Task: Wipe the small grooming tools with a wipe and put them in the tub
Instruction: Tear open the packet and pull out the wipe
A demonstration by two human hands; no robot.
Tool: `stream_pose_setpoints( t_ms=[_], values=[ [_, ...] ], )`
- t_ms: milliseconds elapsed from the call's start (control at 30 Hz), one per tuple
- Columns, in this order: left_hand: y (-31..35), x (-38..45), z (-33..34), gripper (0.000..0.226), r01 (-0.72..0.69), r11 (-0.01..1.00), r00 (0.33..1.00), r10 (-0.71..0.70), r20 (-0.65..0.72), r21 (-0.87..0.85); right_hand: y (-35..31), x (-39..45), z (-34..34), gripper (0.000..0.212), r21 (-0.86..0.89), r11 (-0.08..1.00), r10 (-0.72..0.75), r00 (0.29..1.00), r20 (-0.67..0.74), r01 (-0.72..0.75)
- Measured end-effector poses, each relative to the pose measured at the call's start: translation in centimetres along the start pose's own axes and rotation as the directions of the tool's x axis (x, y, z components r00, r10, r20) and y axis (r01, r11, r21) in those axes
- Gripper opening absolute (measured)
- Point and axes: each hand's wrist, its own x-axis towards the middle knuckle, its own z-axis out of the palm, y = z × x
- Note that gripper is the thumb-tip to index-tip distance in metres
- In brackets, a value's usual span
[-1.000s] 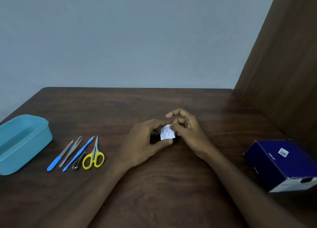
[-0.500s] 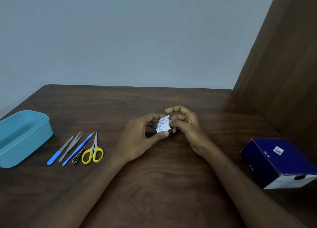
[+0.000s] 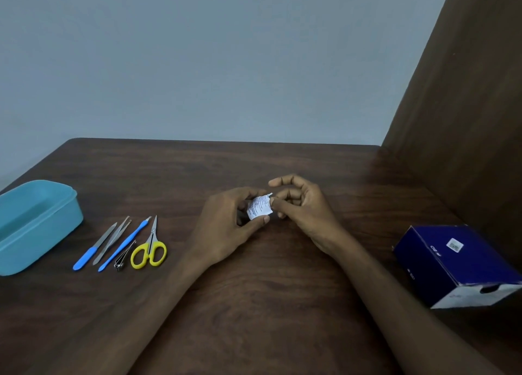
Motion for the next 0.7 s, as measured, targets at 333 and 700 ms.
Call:
stream_pose_setpoints(
  t_ms=[333, 700],
  values=[
    [-0.49, -0.09, -0.06, 0.043, 0.055, 0.998, 0.997, -0.057, -0.048, -0.041, -0.29, -0.09, 0.01, 0.032, 0.030, 0.999, 0.016, 1.000, -0.004, -0.016],
    [-0.35, -0.12, -0.17, 0.035, 0.058, 0.995, 0.996, -0.063, -0.059, -0.082, -0.18, -0.26, -0.14, 0.037, 0.038, 0.999, 0.025, 1.000, -0.007, -0.025]
  ],
)
